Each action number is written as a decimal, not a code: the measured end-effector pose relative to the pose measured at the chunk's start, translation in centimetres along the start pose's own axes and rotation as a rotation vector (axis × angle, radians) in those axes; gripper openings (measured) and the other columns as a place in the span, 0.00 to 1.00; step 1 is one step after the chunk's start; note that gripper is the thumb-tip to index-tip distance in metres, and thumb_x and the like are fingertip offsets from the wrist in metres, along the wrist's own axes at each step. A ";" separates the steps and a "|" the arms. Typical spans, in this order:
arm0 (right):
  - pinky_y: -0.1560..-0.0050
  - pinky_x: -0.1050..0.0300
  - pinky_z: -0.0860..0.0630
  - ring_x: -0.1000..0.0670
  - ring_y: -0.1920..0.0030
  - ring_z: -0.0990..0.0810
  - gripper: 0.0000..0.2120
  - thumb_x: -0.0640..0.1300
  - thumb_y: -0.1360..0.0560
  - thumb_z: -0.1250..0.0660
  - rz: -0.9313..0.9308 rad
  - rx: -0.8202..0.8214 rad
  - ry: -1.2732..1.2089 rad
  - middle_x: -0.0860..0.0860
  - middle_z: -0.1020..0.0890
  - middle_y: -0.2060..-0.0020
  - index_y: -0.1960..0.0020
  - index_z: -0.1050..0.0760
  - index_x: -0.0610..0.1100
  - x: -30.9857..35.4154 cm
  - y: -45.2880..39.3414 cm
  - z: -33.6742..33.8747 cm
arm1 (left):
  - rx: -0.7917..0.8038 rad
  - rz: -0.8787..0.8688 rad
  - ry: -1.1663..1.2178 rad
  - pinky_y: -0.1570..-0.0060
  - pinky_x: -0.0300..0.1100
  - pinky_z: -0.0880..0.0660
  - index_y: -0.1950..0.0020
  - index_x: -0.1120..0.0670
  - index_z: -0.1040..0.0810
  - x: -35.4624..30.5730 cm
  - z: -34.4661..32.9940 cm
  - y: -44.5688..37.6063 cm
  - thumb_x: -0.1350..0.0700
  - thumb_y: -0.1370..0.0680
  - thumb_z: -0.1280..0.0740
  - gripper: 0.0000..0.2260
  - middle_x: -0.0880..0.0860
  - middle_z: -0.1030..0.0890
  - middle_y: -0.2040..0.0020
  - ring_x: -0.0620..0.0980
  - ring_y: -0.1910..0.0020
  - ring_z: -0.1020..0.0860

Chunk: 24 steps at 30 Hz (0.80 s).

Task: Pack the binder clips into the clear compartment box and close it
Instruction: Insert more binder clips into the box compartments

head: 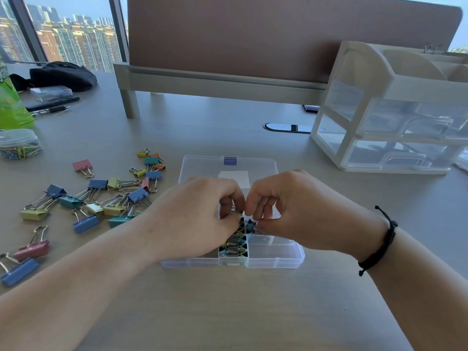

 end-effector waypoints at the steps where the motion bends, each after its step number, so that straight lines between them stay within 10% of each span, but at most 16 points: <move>1: 0.64 0.75 0.31 0.60 0.62 0.21 0.12 0.35 0.31 0.30 -0.009 -0.006 0.010 0.58 0.18 0.66 0.56 0.18 0.51 0.0 -0.1 -0.2 | -0.006 0.001 0.017 0.71 0.30 0.34 0.50 0.42 0.23 0.1 0.0 0.0 0.51 0.23 0.33 0.04 0.25 0.27 0.64 0.32 0.69 0.28; 14: 0.62 0.75 0.31 0.64 0.63 0.24 0.06 0.44 0.27 0.29 -0.050 -0.047 0.062 0.62 0.23 0.69 0.54 0.19 0.55 -0.5 -0.2 -0.2 | -0.015 0.025 0.125 0.67 0.36 0.30 0.50 0.42 0.25 0.3 0.0 -0.1 0.53 0.22 0.36 0.05 0.34 0.24 0.54 0.48 0.69 0.26; 24: 0.63 0.74 0.30 0.63 0.64 0.23 0.05 0.45 0.28 0.28 -0.052 -0.041 0.047 0.60 0.19 0.66 0.53 0.18 0.53 -0.9 -0.2 -0.1 | -0.038 -0.159 -0.018 0.61 0.45 0.24 0.50 0.38 0.16 -0.2 -0.2 0.3 0.46 0.25 0.34 0.08 0.40 0.23 0.60 0.41 0.59 0.23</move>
Point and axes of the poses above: each hand's wrist, its own y-axis away from the middle knuckle, its own z-axis out of the back of the hand, x = y × z, the point moved 2 cm from there along -y, towards the middle knuckle
